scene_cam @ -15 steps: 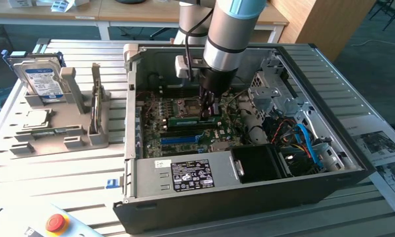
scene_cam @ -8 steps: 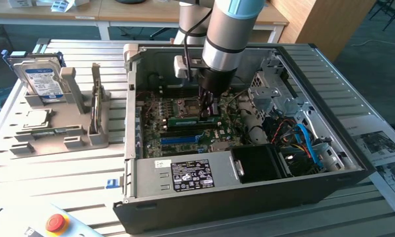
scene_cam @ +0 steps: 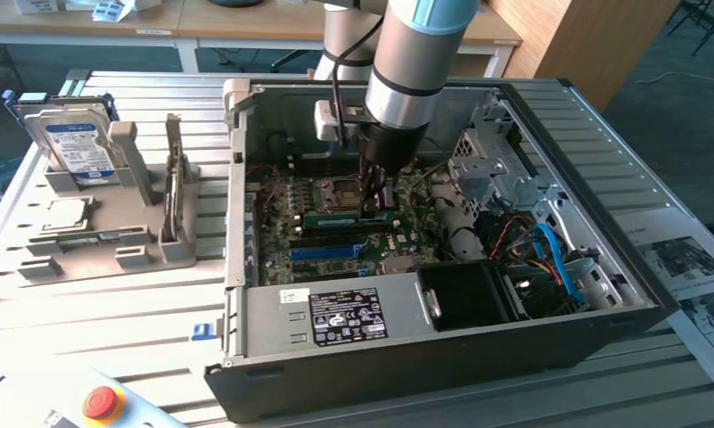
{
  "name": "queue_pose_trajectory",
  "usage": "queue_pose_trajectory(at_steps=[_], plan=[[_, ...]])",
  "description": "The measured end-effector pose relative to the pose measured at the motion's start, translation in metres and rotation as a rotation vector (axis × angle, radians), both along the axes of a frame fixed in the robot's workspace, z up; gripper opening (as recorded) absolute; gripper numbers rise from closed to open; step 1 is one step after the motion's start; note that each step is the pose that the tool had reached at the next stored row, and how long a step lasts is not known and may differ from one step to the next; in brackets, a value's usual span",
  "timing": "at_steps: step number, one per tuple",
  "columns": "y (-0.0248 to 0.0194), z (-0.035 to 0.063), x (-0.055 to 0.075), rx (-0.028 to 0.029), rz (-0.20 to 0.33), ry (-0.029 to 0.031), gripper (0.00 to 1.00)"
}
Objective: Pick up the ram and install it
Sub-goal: 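Insert the ram into the slot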
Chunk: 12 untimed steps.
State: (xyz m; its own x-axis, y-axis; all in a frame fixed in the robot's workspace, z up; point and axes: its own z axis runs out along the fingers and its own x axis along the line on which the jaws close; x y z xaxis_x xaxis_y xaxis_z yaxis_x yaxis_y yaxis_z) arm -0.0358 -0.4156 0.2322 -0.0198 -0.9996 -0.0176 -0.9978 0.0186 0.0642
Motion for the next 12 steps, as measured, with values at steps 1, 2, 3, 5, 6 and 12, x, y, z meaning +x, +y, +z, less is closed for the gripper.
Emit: queue_pose_trajectory(at_steps=[1, 2, 3, 5, 6, 12], plan=[[0.0000, -0.0001, 0.0000, 0.0001, 0.000, 0.0000, 0.12], [0.0000, -0.0006, 0.0000, 0.0004, 0.000, -0.0001, 0.12], [0.0000, -0.0010, 0.0000, 0.0003, 0.000, -0.0001, 0.12], [0.0000, -0.0016, 0.0000, 0.0000, 0.000, 0.0000, 0.12], [0.0000, -0.0016, 0.0000, -0.0001, 0.000, 0.0001, 0.12], [0.0000, -0.0017, 0.0001, 0.0000, 0.000, 0.0001, 0.12]])
